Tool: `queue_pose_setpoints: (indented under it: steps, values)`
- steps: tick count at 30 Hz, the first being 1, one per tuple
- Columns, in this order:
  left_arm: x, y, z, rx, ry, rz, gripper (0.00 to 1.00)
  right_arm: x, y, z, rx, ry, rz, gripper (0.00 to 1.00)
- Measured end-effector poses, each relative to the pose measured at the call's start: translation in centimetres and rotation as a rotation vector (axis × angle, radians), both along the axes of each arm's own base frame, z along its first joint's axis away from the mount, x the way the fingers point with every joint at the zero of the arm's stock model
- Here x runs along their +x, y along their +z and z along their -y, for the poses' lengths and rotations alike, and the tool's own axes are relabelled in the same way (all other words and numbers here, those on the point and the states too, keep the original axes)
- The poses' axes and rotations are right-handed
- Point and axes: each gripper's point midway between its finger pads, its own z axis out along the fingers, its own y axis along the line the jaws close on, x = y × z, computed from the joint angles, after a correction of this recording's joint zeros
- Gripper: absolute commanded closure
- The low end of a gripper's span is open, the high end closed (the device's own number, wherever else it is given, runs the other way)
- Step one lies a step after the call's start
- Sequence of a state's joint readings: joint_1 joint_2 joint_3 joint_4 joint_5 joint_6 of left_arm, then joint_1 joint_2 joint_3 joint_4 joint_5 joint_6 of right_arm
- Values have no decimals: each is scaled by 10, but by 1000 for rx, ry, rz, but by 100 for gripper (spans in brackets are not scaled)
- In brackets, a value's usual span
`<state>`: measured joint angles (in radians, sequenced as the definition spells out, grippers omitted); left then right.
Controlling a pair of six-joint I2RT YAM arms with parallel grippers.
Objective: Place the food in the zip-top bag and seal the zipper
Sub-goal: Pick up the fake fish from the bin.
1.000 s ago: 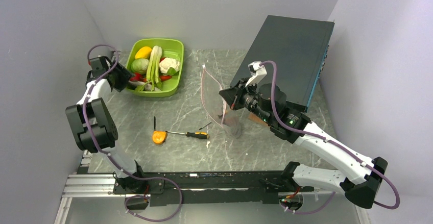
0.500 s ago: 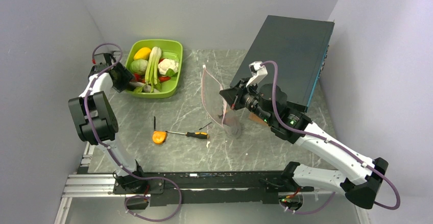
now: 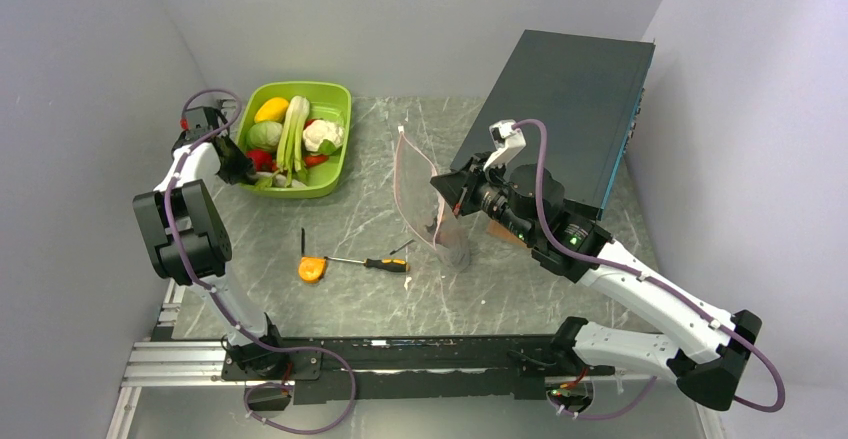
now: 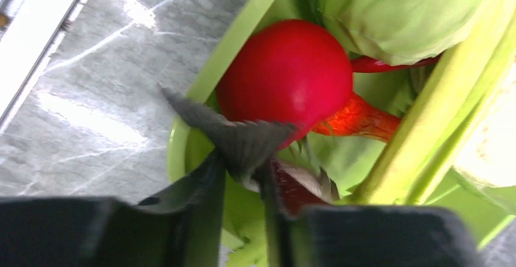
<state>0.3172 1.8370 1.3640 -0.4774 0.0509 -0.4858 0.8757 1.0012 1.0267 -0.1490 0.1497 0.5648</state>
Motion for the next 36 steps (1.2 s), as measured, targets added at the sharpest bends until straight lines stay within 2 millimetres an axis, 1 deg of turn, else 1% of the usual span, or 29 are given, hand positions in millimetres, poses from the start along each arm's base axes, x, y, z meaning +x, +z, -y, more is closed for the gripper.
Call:
queue_pose_setpoints:
  steps: [1,4,6,8,11,13,15,17,20,26,29,30,33,36]
  values:
    - [-1,-1,-1,5,6,-5,85,0,0,0,1,0,0,100]
    - [-6,-1,-5,20,23,-24,88,0,0,0,3,-1,-2,100]
    - [-8,3,-6,28,28,-24,93,0,0,0,3,0,-2,100]
    - [-10,12,-7,41,34,-11,97,0,0,0,3,0,-2,100]
    - [-11,35,-9,63,42,36,99,0,0,0,3,1,-2,100]
    - [-12,58,-10,83,47,91,100,0,0,0,3,1,-3,100]
    - [-14,76,-10,99,54,147,100,0,0,0,3,2,-3,100]
    - [-19,90,-9,109,61,196,100,0,0,-1,2,3,-4,100]
    - [-27,107,-7,107,73,268,100,1,-3,-2,-3,4,-8,100]
    - [-35,133,-5,120,68,372,100,2,-5,-6,-12,12,-18,100]
    - [-41,154,0,140,51,450,100,1,-4,-8,-13,21,-20,100]
    - [-43,160,2,143,41,478,100,1,-4,-8,-15,21,-21,100]
    - [-47,189,17,150,-32,607,100,1,-4,-8,-20,21,-25,100]
    - [-47,217,43,122,-162,766,100,2,-4,-8,-23,20,-27,100]
